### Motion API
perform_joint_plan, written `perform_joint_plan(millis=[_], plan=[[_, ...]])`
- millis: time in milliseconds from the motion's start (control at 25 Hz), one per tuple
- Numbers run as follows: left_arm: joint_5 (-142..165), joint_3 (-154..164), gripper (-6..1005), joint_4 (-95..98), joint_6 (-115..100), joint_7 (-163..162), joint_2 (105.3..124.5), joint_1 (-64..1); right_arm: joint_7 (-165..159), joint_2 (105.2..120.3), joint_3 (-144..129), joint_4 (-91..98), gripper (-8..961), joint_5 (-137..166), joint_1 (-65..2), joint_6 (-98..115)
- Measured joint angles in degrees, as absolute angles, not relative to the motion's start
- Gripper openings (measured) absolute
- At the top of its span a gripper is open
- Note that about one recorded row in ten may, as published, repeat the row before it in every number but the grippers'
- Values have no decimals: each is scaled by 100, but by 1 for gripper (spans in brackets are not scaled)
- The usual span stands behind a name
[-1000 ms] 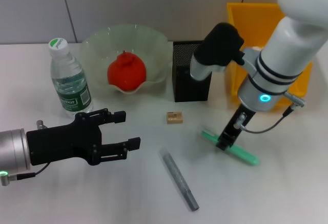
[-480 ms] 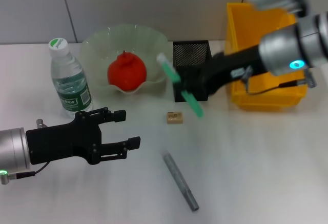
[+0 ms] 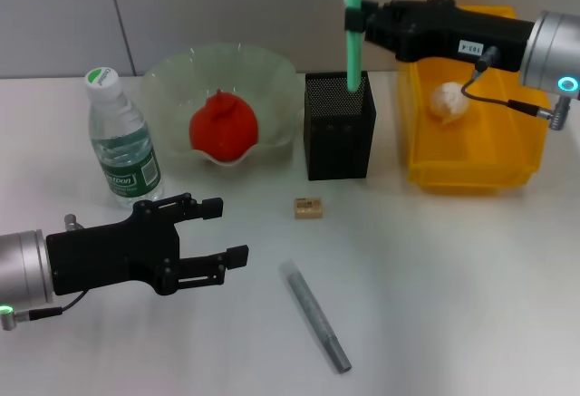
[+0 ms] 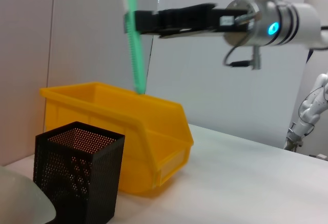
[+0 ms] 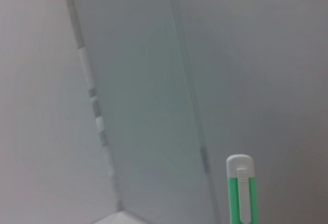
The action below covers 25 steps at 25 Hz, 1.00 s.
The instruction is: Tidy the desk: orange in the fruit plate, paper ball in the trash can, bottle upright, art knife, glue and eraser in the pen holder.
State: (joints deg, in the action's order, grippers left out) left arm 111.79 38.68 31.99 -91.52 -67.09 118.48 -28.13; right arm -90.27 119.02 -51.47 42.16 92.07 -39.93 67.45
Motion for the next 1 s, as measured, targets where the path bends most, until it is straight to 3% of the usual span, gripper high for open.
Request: perform_joint_plan(millis=[800, 1000], plan=[[11180, 3849, 796, 3199, -9167, -6688, 11830, -2803, -7954, 11946, -5226, 2459, 181, 8986, -4838, 4912], [11180, 3849, 796, 3199, -9168, -6688, 11833, -2803, -7889, 11948, -5206, 2385, 227, 8982, -4864, 4858]])
